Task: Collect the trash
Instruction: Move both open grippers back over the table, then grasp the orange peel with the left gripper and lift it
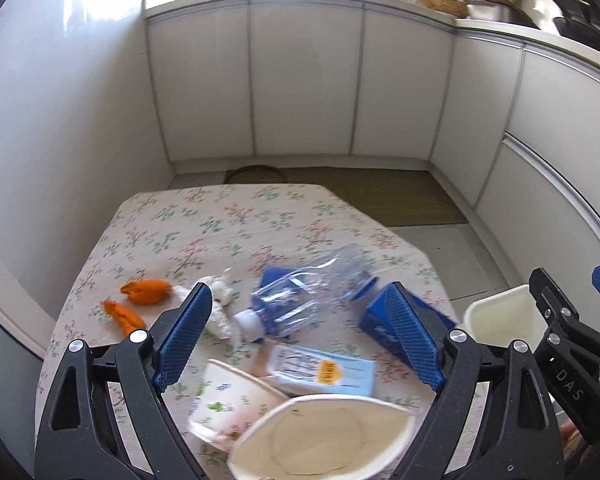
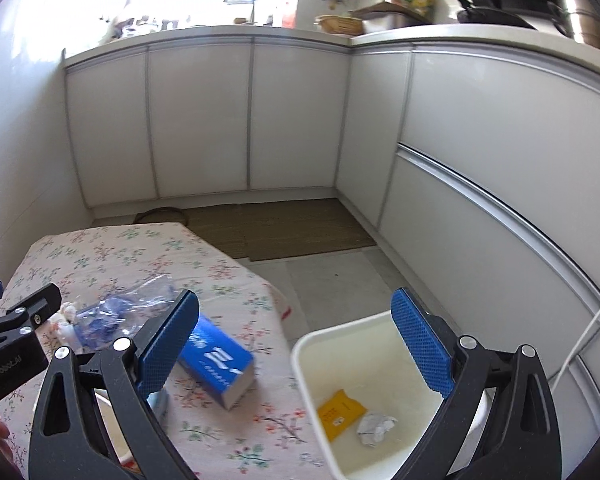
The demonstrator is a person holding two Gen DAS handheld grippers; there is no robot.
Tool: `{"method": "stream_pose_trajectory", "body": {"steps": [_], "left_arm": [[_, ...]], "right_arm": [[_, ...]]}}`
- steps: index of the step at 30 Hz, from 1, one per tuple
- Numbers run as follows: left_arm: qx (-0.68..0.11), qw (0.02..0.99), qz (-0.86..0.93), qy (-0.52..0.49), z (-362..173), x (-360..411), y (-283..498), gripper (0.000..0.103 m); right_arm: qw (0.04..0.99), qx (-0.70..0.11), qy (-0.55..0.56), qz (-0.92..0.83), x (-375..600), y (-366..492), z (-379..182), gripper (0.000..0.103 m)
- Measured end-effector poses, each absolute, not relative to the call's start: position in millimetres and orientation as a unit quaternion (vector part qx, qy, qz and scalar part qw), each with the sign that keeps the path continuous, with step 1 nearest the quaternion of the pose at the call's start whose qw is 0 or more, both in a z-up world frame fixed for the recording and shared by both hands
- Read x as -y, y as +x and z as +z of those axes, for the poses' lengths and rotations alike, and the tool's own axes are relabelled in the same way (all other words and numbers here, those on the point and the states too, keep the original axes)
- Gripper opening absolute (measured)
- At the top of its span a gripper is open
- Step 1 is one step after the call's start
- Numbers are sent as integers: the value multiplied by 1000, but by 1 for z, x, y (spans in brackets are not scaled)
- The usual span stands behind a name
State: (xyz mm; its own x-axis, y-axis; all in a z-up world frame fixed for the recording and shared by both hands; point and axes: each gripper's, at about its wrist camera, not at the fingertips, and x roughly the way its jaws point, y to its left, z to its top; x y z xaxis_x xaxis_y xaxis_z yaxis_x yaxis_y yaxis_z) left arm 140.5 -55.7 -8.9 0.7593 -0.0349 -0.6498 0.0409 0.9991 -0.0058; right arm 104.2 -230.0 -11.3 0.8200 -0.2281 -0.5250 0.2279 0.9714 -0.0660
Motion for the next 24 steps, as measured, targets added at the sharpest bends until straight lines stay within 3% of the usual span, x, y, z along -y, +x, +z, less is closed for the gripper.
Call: {"method": "stream_pose_trajectory", "body": {"steps": [24], "left_arm": [[-417, 900, 103, -71, -46, -81, 181, 85]], "right_arm": [[941, -315, -117, 31, 92, 177, -35, 94]]}}
